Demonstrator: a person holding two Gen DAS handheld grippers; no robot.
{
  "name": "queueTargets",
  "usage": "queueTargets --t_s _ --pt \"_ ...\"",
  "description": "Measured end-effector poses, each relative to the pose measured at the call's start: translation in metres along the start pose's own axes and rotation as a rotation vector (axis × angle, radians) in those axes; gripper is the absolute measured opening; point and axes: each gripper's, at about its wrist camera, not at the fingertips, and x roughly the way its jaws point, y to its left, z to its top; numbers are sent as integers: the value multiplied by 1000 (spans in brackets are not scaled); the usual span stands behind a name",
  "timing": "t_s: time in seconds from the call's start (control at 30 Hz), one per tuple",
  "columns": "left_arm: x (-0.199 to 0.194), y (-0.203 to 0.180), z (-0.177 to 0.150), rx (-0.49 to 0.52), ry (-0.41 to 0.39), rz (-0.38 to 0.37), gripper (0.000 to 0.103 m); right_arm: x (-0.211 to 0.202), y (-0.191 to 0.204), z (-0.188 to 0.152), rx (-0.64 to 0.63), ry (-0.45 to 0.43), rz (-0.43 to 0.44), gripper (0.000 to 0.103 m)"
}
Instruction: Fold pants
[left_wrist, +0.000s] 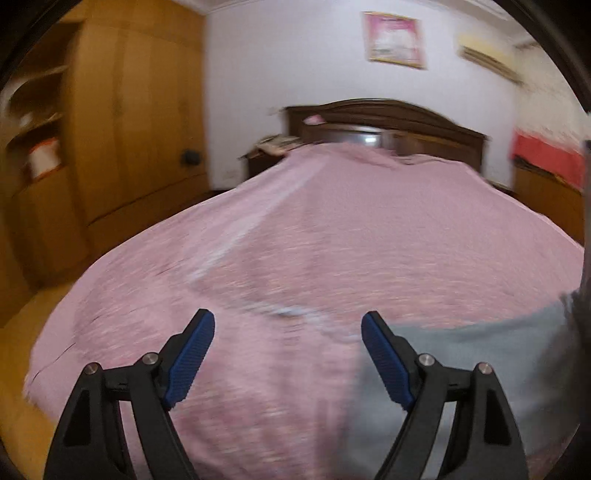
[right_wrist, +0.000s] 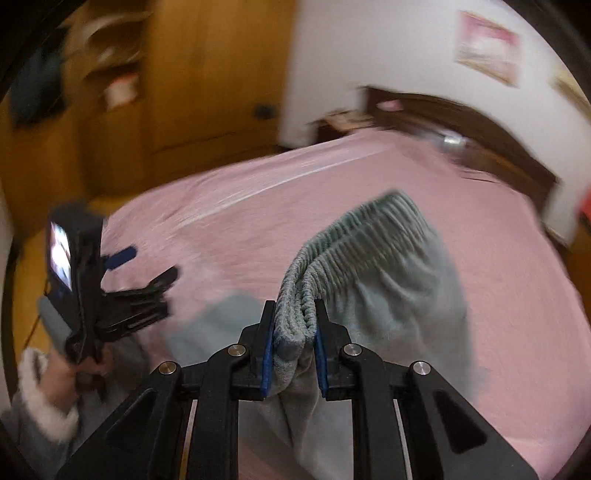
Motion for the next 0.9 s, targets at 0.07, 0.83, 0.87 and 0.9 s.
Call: queueTargets --t_s 0.07,0.83,0.87,0.9 --pt "9 32 -4 -127 80 23 85 63 53 -7 -54 56 70 19" --pt "18 91 -20 -299 242 -106 83 -113 -135 -36 337 -76 -274 19" --pt "17 89 -20 -291 242 -104 83 -133 -164 -52 369 -51 -320 19" --pt "17 86 -19 -279 243 -102 83 -143 -180 -63 388 -36 -352 19"
